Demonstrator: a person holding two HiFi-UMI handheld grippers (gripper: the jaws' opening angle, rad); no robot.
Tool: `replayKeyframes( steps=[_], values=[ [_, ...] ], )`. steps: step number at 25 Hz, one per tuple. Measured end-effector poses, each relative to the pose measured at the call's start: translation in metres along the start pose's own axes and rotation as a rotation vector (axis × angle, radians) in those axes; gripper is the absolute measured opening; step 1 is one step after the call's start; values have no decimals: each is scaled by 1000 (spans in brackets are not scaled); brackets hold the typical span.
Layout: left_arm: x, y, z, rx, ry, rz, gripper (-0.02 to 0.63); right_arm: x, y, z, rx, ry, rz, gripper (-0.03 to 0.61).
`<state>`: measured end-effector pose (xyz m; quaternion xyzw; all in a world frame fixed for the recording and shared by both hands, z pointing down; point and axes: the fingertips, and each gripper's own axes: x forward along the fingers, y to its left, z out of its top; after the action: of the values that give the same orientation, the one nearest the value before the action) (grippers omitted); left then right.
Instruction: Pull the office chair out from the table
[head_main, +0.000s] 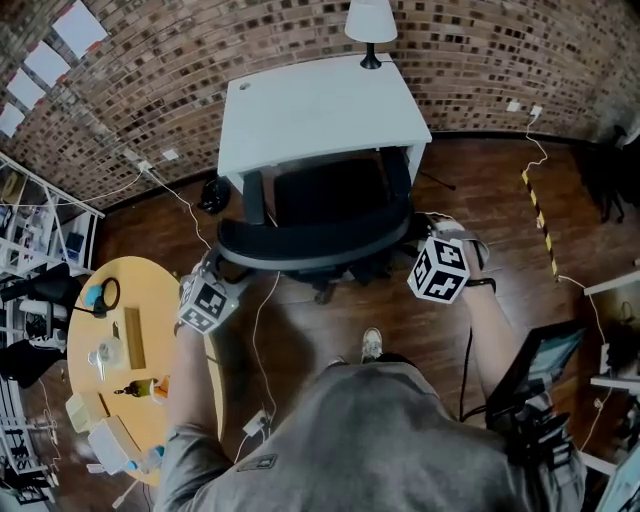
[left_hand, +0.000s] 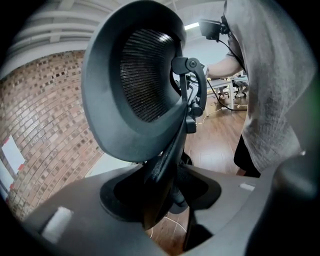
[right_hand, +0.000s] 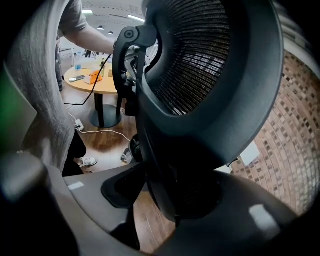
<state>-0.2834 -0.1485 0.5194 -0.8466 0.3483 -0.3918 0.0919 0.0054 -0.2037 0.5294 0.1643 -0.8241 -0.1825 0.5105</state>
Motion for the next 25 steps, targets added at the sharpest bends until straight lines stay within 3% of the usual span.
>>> replayKeyframes(
  steps=[15,25],
  values=[
    [-37,-62,14,39,-99,-22,193,-43,58,-15,81,65,-42,232],
    [-57,-105,28,-2,-76,-12,196,-76,92,-28,40,27,-40,227]
  ],
)
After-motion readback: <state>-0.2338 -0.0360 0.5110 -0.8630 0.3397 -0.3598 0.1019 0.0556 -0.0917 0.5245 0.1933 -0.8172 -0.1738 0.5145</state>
